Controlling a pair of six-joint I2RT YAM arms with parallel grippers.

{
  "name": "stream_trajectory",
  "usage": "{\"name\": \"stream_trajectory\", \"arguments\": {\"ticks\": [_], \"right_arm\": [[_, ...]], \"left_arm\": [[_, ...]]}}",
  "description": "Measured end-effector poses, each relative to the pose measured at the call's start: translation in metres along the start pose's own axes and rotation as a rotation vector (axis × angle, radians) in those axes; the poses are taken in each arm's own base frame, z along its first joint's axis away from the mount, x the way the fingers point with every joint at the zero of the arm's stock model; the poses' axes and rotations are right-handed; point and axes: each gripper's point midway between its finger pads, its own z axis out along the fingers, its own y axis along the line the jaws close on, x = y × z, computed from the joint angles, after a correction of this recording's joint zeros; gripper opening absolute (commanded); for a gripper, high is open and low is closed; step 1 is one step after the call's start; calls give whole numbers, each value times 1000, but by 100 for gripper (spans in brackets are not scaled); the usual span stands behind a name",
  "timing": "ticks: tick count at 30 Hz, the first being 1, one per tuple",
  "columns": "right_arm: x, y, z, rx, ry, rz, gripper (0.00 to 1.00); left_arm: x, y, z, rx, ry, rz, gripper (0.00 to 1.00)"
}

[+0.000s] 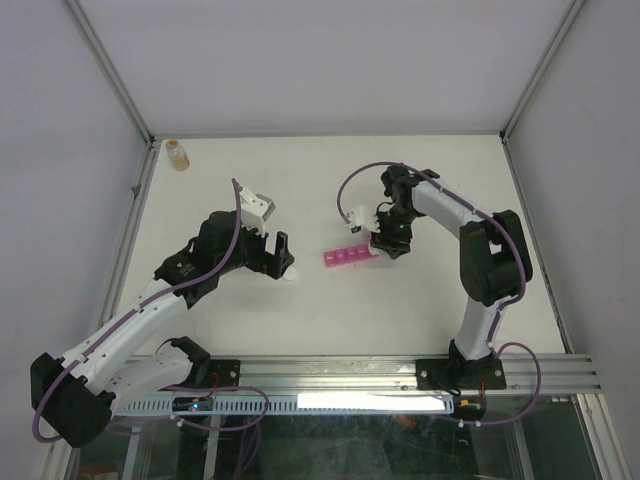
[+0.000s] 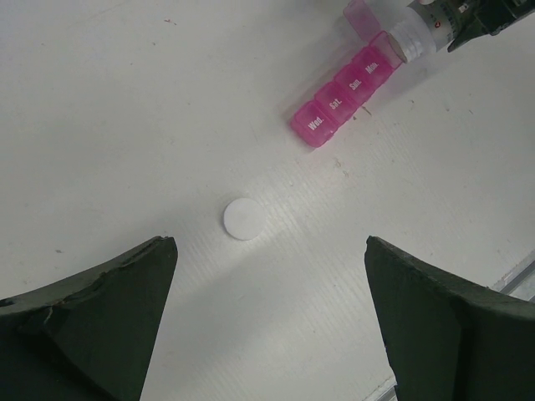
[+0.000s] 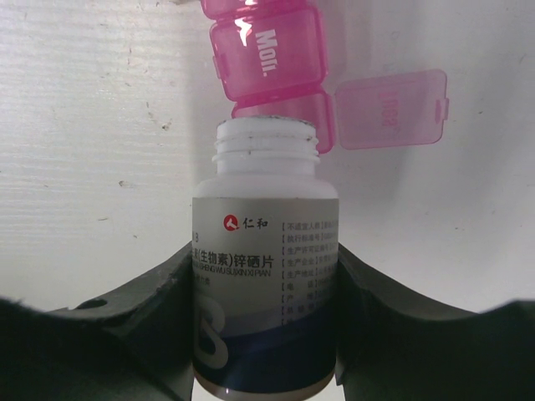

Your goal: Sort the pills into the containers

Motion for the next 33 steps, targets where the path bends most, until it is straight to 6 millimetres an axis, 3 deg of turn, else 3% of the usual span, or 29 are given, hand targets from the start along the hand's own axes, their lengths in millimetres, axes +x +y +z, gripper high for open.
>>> {"name": "stream_trajectory", "arguments": {"ticks": [33], "right_arm": [[0,-6,4,31,19,39,0]], "left_arm": [[0,-1,0,4,-1,0,99]]}}
